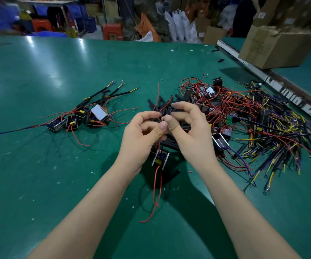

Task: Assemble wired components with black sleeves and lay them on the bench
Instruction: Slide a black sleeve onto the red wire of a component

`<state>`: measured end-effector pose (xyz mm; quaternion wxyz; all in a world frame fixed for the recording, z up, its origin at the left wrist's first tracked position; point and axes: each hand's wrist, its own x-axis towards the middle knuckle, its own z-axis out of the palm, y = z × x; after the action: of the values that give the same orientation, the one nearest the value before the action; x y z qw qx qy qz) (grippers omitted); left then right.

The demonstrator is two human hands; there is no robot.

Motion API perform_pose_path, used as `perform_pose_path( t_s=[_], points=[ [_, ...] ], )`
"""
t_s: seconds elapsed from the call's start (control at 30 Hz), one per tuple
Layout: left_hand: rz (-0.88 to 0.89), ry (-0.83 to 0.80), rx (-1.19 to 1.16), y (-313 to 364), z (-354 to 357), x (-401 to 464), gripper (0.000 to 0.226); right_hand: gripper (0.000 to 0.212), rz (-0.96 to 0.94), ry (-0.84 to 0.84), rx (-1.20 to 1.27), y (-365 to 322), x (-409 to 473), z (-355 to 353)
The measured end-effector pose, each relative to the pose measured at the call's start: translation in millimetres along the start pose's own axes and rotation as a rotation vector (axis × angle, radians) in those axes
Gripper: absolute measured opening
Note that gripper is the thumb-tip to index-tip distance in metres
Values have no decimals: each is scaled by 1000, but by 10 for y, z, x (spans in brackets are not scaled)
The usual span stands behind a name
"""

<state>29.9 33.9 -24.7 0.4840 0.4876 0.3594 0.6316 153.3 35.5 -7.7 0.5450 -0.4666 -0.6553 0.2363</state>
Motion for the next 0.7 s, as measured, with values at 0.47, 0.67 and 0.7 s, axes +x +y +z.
perform_pose_path(
  t_s=[0.47, 0.67, 0.7],
  points=[
    [-45, -112, 260, 68, -77, -10, 10, 14, 36, -49, 169, 19, 76, -141],
    [31, -140, 281, 122, -39, -29, 7, 13, 70, -74, 329, -7, 87, -134],
    [32, -137, 209, 128, -23, -31, 4, 15, 44, -108, 304, -19, 73, -110]
  ],
)
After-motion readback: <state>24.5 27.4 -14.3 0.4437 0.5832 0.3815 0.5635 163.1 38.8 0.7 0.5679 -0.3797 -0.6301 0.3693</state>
